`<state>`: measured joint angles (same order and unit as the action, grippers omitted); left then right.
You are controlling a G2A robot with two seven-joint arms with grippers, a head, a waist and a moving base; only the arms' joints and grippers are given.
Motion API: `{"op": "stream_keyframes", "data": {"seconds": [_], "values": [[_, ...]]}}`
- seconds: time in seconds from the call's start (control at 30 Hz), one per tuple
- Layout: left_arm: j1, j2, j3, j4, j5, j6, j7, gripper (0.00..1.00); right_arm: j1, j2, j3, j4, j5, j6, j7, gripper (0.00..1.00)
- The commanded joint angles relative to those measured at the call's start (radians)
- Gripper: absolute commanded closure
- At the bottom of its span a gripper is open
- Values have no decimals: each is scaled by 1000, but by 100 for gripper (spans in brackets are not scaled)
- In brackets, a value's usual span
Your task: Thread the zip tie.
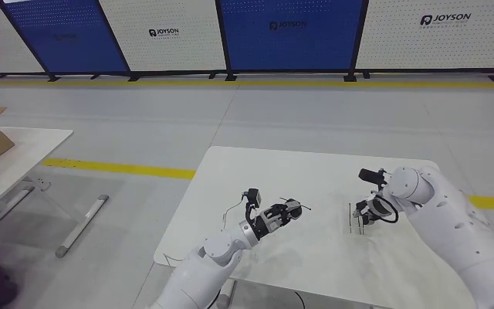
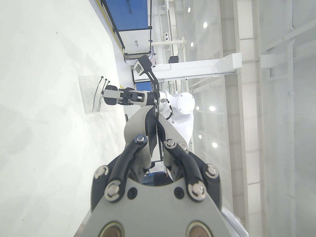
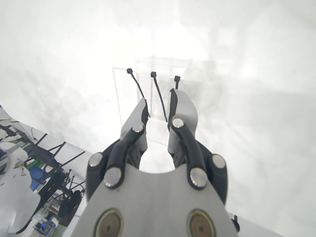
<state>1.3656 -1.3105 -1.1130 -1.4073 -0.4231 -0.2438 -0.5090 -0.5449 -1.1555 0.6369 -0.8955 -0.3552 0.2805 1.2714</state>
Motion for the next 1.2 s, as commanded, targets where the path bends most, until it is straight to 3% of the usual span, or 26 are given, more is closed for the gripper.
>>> {"op": "stream_keyframes", "data": {"seconds": [0.0,0.63,1.17], "values": [[0,0,0,0,0,0,0,100,4,-4,-4,5,-4,4,4,78],[0,0,0,0,0,0,0,100,67,-69,-60,114,-45,36,54,80],[0,0,0,0,0,0,0,100,116,-143,-97,272,-36,-7,46,79]]}}
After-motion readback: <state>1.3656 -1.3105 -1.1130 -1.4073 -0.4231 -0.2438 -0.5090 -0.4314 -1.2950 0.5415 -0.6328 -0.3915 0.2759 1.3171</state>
